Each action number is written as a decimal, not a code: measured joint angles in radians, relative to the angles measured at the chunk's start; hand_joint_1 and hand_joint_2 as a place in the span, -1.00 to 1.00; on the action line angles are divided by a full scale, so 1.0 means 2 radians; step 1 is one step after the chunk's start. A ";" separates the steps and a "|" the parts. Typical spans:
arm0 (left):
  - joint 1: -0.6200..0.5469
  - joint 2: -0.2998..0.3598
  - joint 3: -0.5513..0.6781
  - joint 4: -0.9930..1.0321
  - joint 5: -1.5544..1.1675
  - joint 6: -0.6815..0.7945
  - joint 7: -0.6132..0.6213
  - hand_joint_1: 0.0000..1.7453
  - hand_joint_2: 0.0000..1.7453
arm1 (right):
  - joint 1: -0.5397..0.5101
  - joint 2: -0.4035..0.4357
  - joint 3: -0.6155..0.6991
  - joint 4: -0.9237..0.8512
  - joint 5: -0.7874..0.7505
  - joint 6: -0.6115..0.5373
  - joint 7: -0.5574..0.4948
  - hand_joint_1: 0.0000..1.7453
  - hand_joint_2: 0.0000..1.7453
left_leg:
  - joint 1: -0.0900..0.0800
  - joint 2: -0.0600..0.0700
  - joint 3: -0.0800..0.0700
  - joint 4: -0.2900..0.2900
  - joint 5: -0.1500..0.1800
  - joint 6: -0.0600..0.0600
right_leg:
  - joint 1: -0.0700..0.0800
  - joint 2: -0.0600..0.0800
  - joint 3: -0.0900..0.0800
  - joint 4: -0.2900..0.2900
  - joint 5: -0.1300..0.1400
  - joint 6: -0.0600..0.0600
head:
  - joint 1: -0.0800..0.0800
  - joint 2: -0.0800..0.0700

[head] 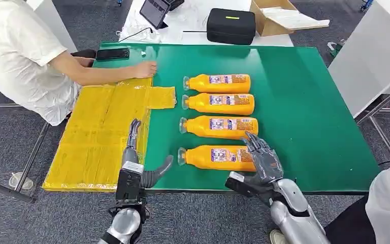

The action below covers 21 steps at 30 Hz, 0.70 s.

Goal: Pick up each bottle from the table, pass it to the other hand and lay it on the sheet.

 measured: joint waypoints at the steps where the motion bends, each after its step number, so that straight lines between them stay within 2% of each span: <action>1: 0.000 0.000 0.000 0.000 -0.002 0.000 0.000 -1.00 1.00 | -0.002 0.000 0.002 0.005 -0.001 0.003 0.000 -1.00 1.00 | 0.000 0.000 0.000 0.000 0.000 0.000 | 0.000 0.000 0.000 0.000 0.000 0.000 | 0.000 0.000; 11: 0.010 0.000 0.000 -0.025 0.018 -0.037 0.016 -1.00 1.00 | -0.011 0.002 0.007 0.034 -0.017 0.022 0.010 -1.00 1.00 | 0.000 0.000 0.000 0.000 0.000 0.000 | 0.000 0.000 0.000 0.000 0.000 0.000 | 0.000 0.000; 20: 0.012 0.002 0.000 -0.045 0.012 -0.033 0.017 -1.00 1.00 | -0.039 0.009 0.010 0.071 -0.018 0.041 0.020 -1.00 1.00 | 0.000 0.001 0.002 0.000 0.000 0.000 | 0.000 0.000 0.001 0.000 0.000 0.000 | 0.000 0.000; 21: 0.012 0.002 0.000 -0.046 0.012 -0.033 0.017 -1.00 1.00 | -0.041 0.009 0.010 0.076 -0.018 0.044 0.021 -0.82 1.00 | 0.000 0.001 0.002 0.000 0.000 0.000 | 0.000 0.000 0.002 0.000 0.000 0.000 | 0.000 0.000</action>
